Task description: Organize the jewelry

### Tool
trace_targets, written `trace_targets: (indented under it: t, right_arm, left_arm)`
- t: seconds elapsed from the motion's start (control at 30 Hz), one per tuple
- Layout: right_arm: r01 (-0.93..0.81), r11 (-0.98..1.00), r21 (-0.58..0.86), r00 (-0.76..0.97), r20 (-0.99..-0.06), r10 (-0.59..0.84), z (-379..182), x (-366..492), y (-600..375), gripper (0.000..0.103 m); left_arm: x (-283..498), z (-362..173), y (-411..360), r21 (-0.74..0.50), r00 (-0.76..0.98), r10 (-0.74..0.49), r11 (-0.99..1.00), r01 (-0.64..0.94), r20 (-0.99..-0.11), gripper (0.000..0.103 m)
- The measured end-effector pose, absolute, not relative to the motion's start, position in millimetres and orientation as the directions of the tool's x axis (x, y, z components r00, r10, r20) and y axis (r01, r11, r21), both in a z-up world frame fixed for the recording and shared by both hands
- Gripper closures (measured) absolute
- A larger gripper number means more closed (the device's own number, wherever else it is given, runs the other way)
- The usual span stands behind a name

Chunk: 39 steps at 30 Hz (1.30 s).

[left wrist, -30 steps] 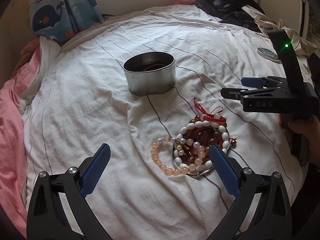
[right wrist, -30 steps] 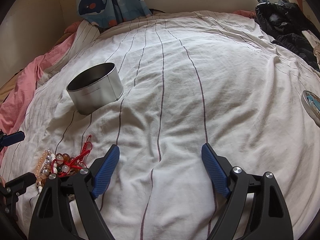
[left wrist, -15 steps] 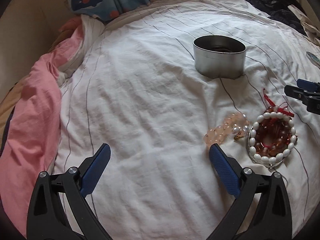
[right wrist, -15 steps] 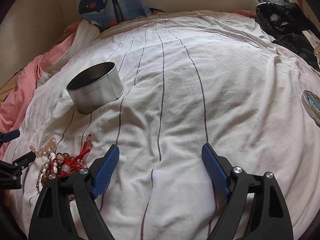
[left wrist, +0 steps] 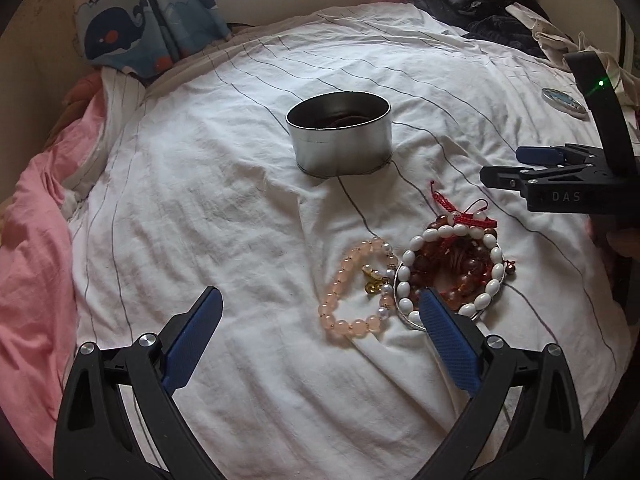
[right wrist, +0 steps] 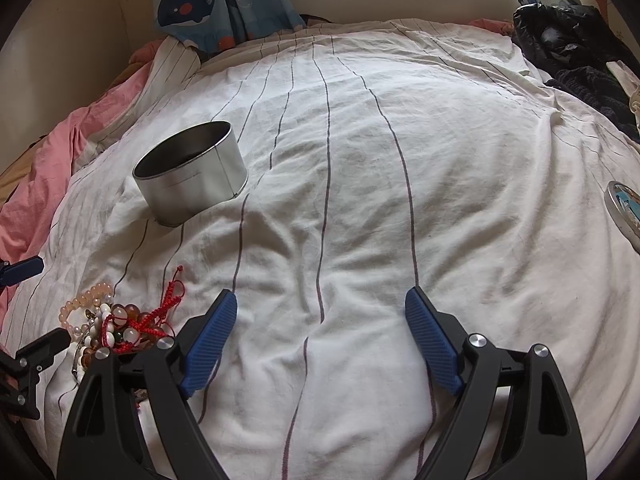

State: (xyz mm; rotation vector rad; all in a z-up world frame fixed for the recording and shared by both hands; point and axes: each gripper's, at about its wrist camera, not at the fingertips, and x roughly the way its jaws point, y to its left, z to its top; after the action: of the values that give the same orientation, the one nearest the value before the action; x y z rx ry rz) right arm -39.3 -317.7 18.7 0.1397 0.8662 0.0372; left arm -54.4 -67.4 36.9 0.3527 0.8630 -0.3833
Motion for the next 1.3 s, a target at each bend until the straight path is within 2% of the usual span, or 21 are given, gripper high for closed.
trace_targets:
  t: [0.1, 0.27, 0.37, 0.6, 0.7, 0.77, 0.8, 0.93, 1.03, 1.13, 1.3]
  right_arm:
    - [0.024, 0.990, 0.137, 0.648, -0.757, 0.089, 19.1, -38.9, -317.3, 0.020]
    - [0.024, 0.990, 0.137, 0.647, -0.757, 0.089, 18.9, -38.8, -316.8, 0.020]
    - [0.024, 0.990, 0.138, 0.647, -0.757, 0.090, 18.6, -39.2, -317.2, 0.020]
    - [0.018, 0.987, 0.159, 0.655, -0.748, 0.109, 22.4, -41.1, -317.3, 0.020]
    - [-0.021, 0.981, 0.195, 0.664, -0.731, 0.159, 30.0, -45.4, -316.4, 0.020]
    - [-0.080, 0.972, 0.220, 0.662, -0.717, 0.217, 35.3, -49.2, -309.6, 0.020]
    - [-0.118, 0.966, 0.229, 0.661, -0.708, 0.249, 38.0, -51.8, -304.2, 0.020]
    - [-0.272, 0.937, 0.222, 0.638, -0.687, 0.347, 45.6, -60.2, -275.3, 0.020]
    - [-0.338, 0.924, 0.176, 0.629, -0.689, 0.361, 46.9, -65.9, -256.8, 0.020]
    - [-0.348, 0.925, 0.151, 0.629, -0.694, 0.350, 46.7, -67.1, -252.0, 0.020]
    - [-0.316, 0.933, 0.175, 0.624, -0.702, 0.343, 43.9, -61.2, -261.0, 0.020]
  left_arm:
    - [-48.8, 29.7, -62.8, 0.116, 0.564, -0.165, 0.896, 0.429, -0.809, 0.009]
    - [-37.8, 20.6, -46.8, 0.199, 0.584, -0.021, 0.929, 0.311, -0.812, 0.021]
    - [-32.7, 24.7, -29.1, 0.191, 0.595, 0.021, 0.955, 0.225, -0.804, 0.027]
    - [-29.7, 34.4, -33.9, 0.029, 0.602, -0.153, 0.959, 0.282, -0.784, 0.027]
    - [-17.8, 25.3, -41.6, -0.012, 0.564, -0.186, 0.955, 0.296, -0.804, 0.039]
    - [-11.6, 19.4, -44.4, -0.034, 0.541, -0.192, 0.957, 0.287, -0.819, 0.054]
    - [-9.4, 17.7, -44.8, -0.039, 0.535, -0.192, 0.958, 0.283, -0.822, 0.055]
    - [-10.3, 16.7, -49.0, -0.026, 0.538, -0.186, 0.957, 0.290, -0.822, 0.055]
    - [-11.2, 16.7, -49.7, -0.009, 0.545, -0.174, 0.956, 0.293, -0.820, 0.055]
    - [-12.3, 16.8, -51.5, 0.004, 0.548, -0.166, 0.955, 0.295, -0.820, 0.054]
    - [-13.1, 17.8, -51.6, 0.031, 0.560, -0.146, 0.956, 0.293, -0.816, 0.044]
